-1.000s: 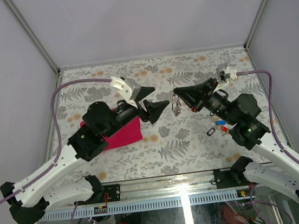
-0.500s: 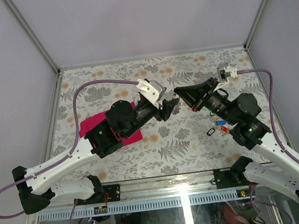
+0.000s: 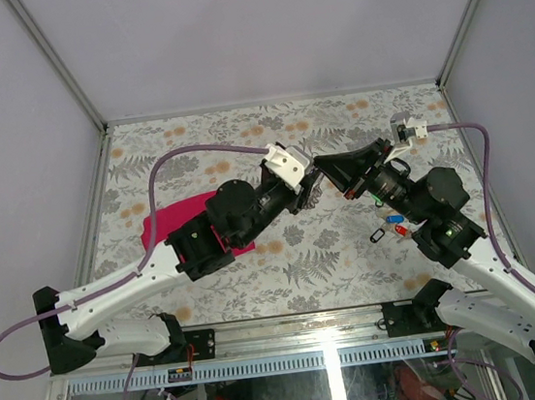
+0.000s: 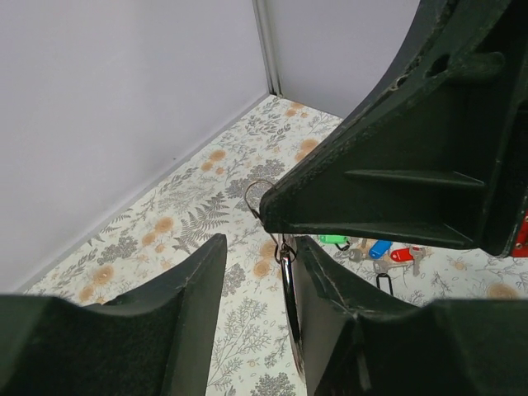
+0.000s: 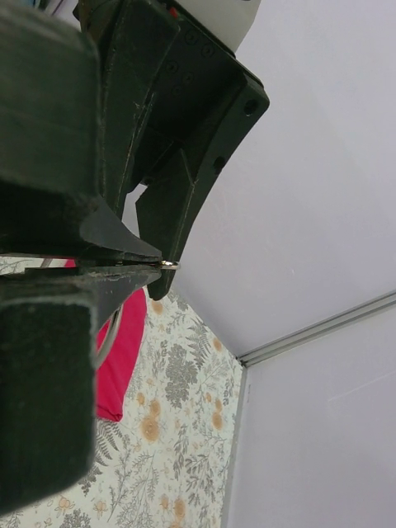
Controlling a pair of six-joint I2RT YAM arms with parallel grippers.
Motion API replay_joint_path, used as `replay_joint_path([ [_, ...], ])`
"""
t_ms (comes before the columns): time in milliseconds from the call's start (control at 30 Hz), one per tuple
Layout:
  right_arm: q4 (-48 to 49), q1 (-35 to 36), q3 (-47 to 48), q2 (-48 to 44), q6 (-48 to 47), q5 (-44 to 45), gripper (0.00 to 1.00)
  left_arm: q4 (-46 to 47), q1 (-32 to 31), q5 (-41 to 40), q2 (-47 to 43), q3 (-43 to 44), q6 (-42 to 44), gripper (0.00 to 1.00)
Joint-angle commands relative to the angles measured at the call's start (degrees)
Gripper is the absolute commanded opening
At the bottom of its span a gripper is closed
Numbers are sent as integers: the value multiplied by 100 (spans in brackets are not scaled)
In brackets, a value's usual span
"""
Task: Put the keys on the keyring
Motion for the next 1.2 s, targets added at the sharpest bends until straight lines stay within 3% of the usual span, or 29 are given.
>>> replay_joint_path([
  [0, 440, -23, 150, -170, 127, 16, 0, 435, -46, -263, -4, 279, 155, 38],
  [267, 515, -23, 48, -206, 216, -91, 0, 566, -57, -233, 21, 307, 124, 36],
  [433, 446, -23, 48, -257, 190, -115, 0, 616, -61, -254, 21, 309, 118, 28],
  [533, 388, -23, 31, -256, 169, -142, 0, 665, -61, -252, -9, 292, 80, 17],
  [600, 378, -22, 23, -280, 164, -164, 0, 665, -54, -234, -52, 275, 55, 3],
  [667, 343, -23, 38, -327, 146, -155, 1, 662, -61, -191, -102, 234, 43, 0],
  [933, -393, -23, 390, -549, -262, 114, 34, 289, -60, 120, -223, 170, 96, 0],
  [1167, -1081, -23, 736, -591, -353, 476, 47, 22, -53, 412, -273, 123, 111, 0],
])
